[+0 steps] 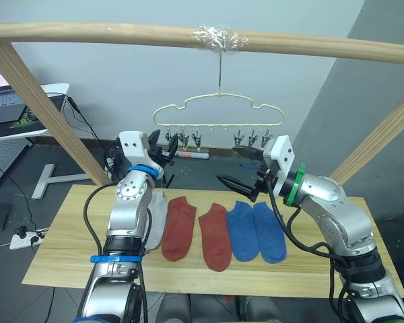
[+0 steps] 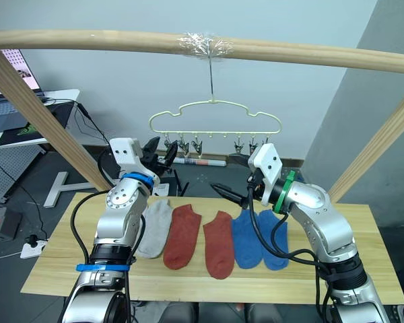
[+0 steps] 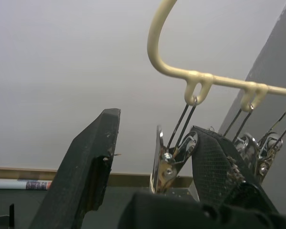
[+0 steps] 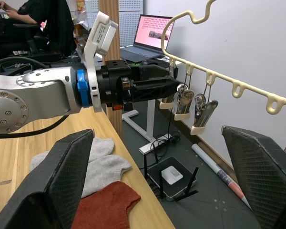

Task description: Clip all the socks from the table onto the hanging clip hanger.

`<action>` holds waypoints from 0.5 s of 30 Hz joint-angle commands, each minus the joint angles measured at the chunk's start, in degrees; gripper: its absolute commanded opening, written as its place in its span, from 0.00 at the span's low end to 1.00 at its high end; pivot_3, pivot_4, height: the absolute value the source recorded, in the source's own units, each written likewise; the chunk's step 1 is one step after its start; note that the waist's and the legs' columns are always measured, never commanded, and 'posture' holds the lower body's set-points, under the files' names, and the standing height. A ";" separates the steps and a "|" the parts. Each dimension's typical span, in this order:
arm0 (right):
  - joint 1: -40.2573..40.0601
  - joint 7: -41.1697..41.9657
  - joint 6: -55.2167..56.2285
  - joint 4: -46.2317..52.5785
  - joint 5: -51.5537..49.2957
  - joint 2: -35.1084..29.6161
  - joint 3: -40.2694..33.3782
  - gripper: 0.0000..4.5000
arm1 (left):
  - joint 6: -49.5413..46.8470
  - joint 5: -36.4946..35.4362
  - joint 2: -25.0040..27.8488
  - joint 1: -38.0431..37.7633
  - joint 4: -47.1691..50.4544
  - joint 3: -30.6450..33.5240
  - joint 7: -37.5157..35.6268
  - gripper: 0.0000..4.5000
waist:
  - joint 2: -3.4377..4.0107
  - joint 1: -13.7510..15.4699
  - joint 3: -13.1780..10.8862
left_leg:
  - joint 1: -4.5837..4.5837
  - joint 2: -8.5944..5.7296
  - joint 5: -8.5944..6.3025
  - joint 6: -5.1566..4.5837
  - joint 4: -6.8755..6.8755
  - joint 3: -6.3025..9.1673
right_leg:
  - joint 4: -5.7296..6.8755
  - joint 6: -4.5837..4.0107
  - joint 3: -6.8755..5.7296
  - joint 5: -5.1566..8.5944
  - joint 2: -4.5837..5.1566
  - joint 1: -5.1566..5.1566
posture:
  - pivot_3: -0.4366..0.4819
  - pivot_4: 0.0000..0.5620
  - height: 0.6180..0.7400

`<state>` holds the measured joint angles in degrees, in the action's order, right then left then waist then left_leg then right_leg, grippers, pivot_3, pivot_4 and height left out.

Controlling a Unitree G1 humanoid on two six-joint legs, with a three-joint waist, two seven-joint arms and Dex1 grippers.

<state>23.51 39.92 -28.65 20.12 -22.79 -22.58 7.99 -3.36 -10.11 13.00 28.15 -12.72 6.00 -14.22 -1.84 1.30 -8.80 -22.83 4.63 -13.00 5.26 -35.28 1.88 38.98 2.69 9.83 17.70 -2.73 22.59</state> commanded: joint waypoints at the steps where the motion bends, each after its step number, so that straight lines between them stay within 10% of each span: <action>1: 1.06 0.38 0.97 0.94 -0.56 -0.21 -1.14 1.00 | 1.71 0.20 -0.29 1.42 0.29 0.34 0.07 0.59 | 0.00 0.00 0.00 | 0.00 0.00 0.00 0.00 0.00 0.02 | 0.00 0.00 -0.02 0.00 0.00 0.00 | 0.56 0.30 1.00; 9: 1.68 0.09 0.83 0.88 -0.72 0.07 -1.28 1.00 | 2.82 0.30 -0.61 2.17 -0.96 0.09 -0.47 0.59 | 0.00 -0.01 -0.02 | -0.03 0.00 0.00 0.00 0.00 0.11 | 0.00 0.00 -0.09 0.00 0.00 0.00 | 0.56 0.29 1.00; 15: 1.44 0.46 0.87 0.81 -0.72 -0.44 -1.53 1.00 | 3.67 0.01 -0.34 2.51 -1.51 0.39 -0.94 0.26 | 0.00 0.00 -0.02 | -0.04 0.00 0.00 0.00 0.00 0.16 | 0.00 0.00 -0.13 0.00 0.00 0.00 | 0.56 0.29 1.00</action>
<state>23.78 39.94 -28.60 19.97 -22.77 -22.61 7.94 -0.91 -10.09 12.54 29.58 -14.92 5.97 -14.71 -1.84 1.30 -8.82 -22.88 4.62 -13.00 5.26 -35.28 2.05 38.98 2.69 9.69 17.70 -2.73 22.59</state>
